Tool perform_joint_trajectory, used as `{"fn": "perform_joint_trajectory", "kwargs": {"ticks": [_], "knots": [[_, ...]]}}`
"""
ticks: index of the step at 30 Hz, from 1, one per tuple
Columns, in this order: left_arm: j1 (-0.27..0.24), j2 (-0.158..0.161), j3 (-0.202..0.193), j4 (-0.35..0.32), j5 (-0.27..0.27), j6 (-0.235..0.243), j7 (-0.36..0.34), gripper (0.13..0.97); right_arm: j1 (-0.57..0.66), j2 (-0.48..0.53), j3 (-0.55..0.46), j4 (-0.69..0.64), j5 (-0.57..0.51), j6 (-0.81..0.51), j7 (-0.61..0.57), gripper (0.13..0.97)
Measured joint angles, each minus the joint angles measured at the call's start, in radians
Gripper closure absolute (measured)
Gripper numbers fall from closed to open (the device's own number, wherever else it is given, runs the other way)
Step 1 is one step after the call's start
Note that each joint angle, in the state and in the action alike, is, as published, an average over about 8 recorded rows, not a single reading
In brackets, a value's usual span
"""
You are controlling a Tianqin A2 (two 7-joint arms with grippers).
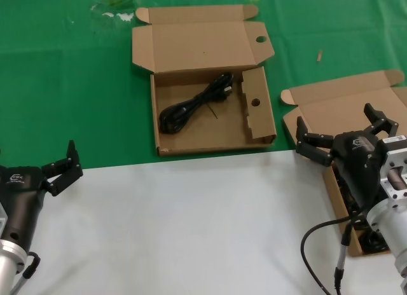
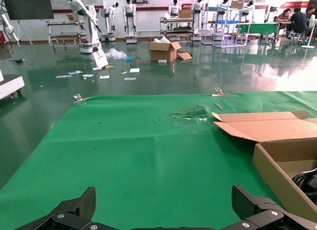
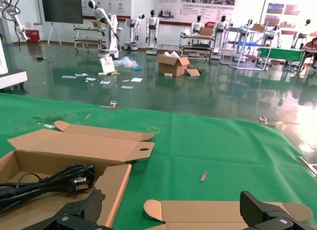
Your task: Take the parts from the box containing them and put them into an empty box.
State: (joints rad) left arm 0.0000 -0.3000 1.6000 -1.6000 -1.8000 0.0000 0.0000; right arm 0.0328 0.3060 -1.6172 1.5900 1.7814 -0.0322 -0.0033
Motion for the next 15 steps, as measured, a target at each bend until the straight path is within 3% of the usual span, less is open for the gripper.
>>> {"fn": "perform_joint_trajectory", "kwargs": {"ticks": [15], "knots": [[0.0, 0.0, 0.0, 0.0, 0.0, 0.0, 0.0, 0.132, 0.0, 0.0, 0.0, 0.0, 0.0, 0.0, 0.0, 0.129]]}}
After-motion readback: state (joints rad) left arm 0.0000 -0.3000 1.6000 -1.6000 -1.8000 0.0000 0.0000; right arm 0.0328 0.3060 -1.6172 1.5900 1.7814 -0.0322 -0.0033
